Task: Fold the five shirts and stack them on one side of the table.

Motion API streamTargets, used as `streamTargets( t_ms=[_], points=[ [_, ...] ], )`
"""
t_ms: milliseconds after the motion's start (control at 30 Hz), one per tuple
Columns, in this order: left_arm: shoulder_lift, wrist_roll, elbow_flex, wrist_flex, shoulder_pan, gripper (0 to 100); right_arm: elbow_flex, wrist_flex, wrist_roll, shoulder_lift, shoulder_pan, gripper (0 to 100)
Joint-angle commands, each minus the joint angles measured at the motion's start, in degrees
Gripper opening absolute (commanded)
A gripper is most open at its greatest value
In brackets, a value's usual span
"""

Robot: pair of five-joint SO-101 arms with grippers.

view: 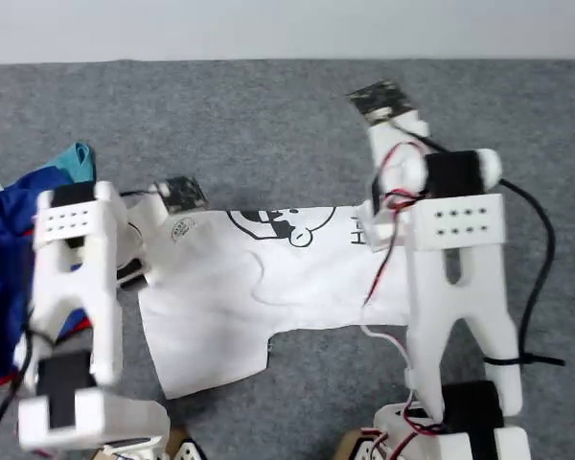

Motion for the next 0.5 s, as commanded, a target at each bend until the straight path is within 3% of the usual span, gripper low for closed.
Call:
streamTargets(
  t_ms=[0, 267, 467],
  points=[
    [-11.69, 8.35, -1.71, 0.79, -3.87, 12, -0.26, 2.15, 3.78, -1.8, -4.79, 14.0],
    [-20.4, 27.34, 1.36, 1.32, -15.21, 2, 2.11, 2.15, 8.0, 1.54, -13.76, 14.0],
    [-20.66, 33.58, 4.0, 3.25, -24.53, 1, 5.71, 1.63, 7.56, 6.37, -24.13, 14.2]
  ],
)
